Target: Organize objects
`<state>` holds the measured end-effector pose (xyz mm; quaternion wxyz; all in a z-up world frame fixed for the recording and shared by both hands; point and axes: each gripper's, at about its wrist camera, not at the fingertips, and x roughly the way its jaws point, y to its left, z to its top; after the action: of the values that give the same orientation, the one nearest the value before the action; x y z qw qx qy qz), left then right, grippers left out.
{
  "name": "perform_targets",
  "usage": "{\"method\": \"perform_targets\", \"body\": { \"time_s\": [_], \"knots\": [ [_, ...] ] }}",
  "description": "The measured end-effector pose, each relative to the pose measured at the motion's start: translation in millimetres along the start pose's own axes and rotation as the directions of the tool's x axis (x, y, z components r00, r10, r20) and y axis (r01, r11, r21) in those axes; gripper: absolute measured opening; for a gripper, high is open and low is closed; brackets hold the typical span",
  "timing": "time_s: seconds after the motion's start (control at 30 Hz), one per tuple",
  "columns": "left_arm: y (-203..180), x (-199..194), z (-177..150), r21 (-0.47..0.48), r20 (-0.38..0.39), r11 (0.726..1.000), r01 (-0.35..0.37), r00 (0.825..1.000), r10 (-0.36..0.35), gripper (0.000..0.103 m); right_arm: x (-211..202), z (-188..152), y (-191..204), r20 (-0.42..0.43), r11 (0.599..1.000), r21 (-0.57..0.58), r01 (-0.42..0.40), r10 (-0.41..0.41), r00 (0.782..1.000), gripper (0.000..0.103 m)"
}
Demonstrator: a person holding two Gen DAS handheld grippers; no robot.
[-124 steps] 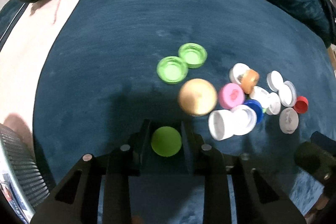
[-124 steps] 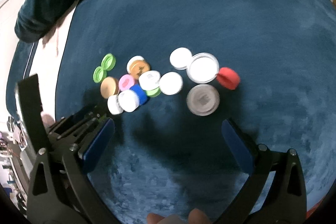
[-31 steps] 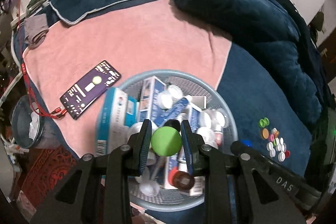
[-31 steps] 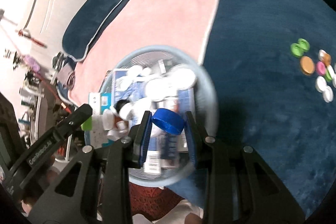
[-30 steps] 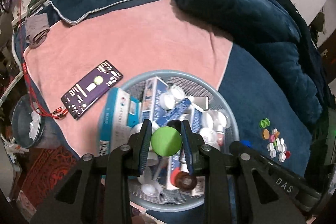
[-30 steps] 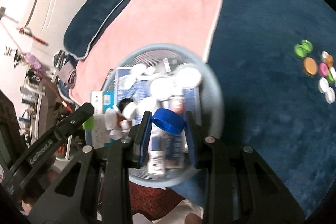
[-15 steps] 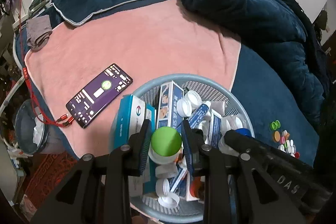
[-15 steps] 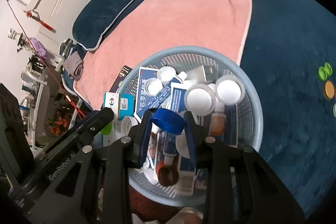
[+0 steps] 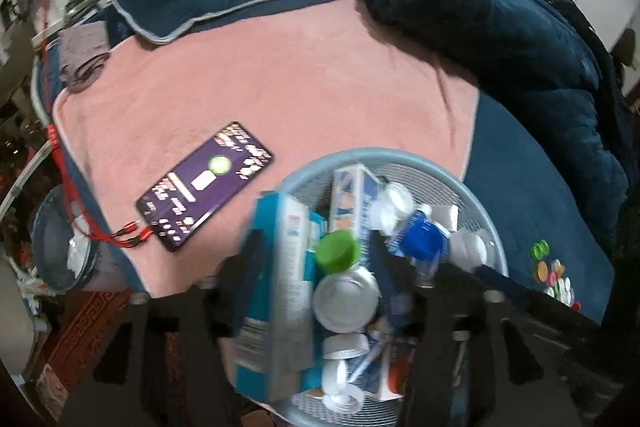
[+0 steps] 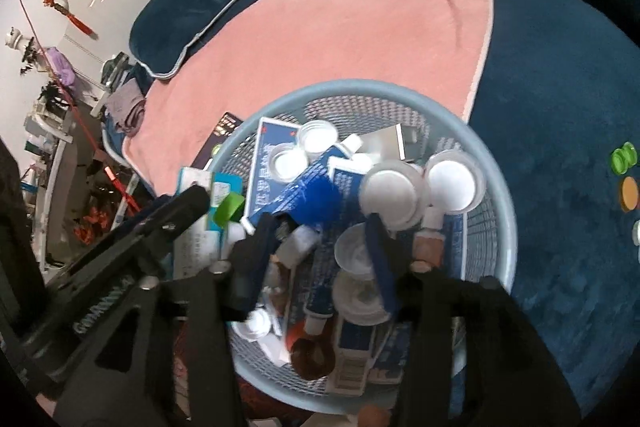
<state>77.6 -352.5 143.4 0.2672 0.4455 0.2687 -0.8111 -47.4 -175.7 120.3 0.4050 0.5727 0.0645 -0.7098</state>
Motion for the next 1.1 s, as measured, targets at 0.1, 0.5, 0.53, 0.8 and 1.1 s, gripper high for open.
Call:
{"method": "perform_targets", "body": {
  "time_s": [0.1, 0.5, 0.53, 0.8, 1.1],
  "knots": [
    [16, -3, 0, -0.053, -0.004, 0.999, 0.009, 1.000, -0.009, 0.091, -2, 2, -11, 0.003, 0.999, 0.043, 0.000, 0.000, 1.000, 0.089],
    [17, -12, -9, 0.017, 0.002, 0.997, -0.078, 0.997, 0.078, 0.102, -8, -5, -18, -0.014, 0.995, 0.002, 0.104, -0.104, 0.994, 0.103],
    [16, -12, -10, 0.024, 0.004, 0.996, -0.085, 0.996, 0.085, 0.102, -9, -6, -18, -0.014, 0.994, -0.006, 0.109, -0.109, 0.994, 0.103],
    [5, -12, -16, 0.100, 0.013, 0.985, -0.138, 0.990, 0.138, 0.102, -17, -8, -26, -0.009, 0.995, 0.007, 0.104, -0.104, 0.994, 0.103],
    [0, -12, -18, 0.112, 0.009, 0.983, -0.145, 0.989, 0.145, 0.102, -22, -10, -28, -0.009, 0.995, 0.010, 0.101, -0.101, 0.995, 0.103]
  ]
}}
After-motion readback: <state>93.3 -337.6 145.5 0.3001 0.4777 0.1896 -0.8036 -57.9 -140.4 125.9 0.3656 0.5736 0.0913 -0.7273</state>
